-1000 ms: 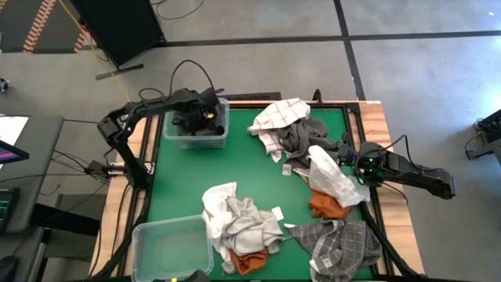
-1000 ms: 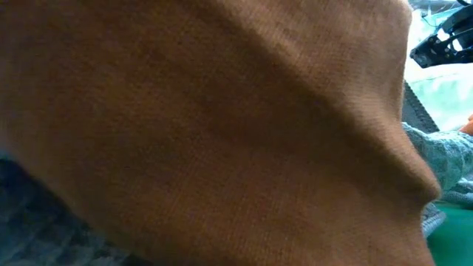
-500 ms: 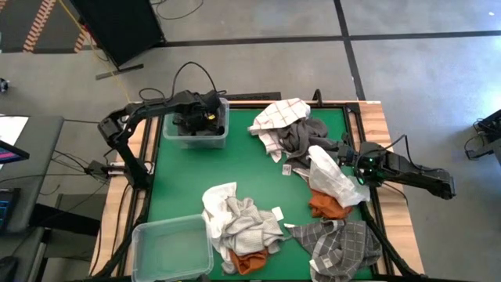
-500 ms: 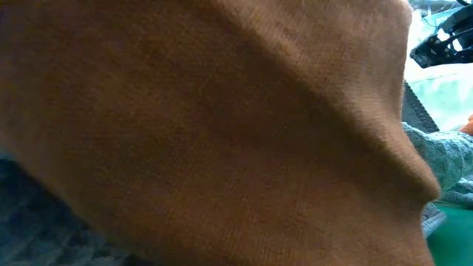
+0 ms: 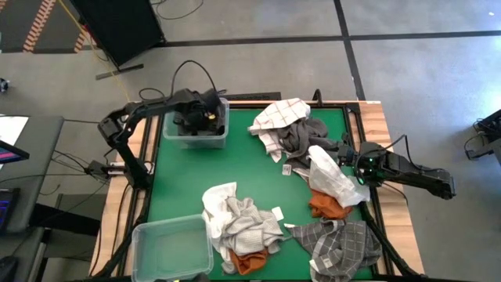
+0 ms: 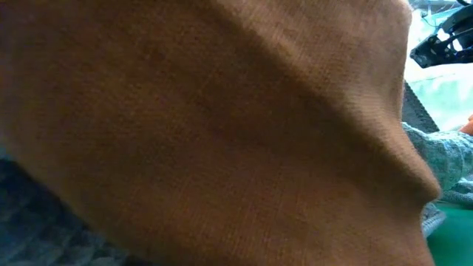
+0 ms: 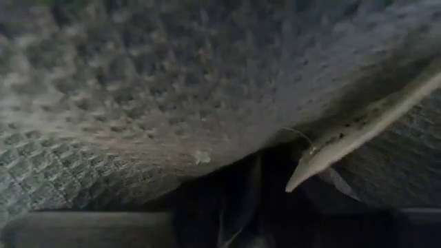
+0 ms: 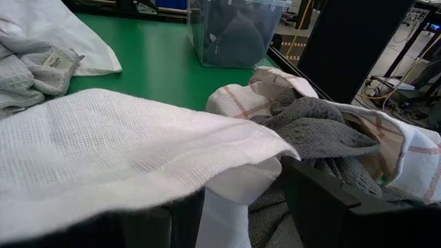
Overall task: Sort towels by color in basket
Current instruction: Put the black towel into the top transparent bin
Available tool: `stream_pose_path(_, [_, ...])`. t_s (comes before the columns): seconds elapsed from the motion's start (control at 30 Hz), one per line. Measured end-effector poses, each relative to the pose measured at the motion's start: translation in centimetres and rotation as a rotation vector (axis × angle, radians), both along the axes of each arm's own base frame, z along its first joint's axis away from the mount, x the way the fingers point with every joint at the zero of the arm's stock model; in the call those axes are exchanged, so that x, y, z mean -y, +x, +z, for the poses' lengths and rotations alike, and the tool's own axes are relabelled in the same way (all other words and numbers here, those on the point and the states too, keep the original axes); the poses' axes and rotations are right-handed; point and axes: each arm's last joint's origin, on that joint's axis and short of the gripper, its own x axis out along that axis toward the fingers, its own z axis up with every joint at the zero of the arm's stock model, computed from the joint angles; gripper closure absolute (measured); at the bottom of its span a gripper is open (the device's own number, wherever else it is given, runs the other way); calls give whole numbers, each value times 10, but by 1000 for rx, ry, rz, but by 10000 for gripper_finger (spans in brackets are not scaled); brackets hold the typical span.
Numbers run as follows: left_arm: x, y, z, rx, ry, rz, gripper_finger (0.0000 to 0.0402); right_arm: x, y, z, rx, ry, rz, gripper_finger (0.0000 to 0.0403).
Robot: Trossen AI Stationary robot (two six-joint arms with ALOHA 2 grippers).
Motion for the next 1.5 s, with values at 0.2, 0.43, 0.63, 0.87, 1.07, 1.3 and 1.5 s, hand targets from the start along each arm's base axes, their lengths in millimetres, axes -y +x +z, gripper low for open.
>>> stream_pose_path(0.2, [-2, 2, 25, 8, 3, -18, 294, 0, 0, 0, 0, 0, 0, 186])
stream_pose_path(0.43, [1, -2, 71, 63, 84, -17, 294, 0, 0, 0, 0, 0, 0, 186])
stream_pose_path(0.63, [6, -11, 97, 39, 247, 2, 294, 0, 0, 0, 0, 0, 0, 186])
stream_pose_path(0.87, [3, -6, 94, 19, 322, -31, 294, 0, 0, 0, 0, 0, 0, 186])
stream_pose_path(1.07, [0, -3, 96, 26, 371, -55, 292, 0, 0, 0, 0, 0, 0, 186])
stream_pose_path(1.3, [2, -1, 95, -23, 381, -140, 231, 0, 0, 0, 0, 0, 0, 186])
stream_pose_path(1.5, [5, 5, 97, -55, 410, -245, 151, 0, 0, 0, 0, 0, 0, 186])
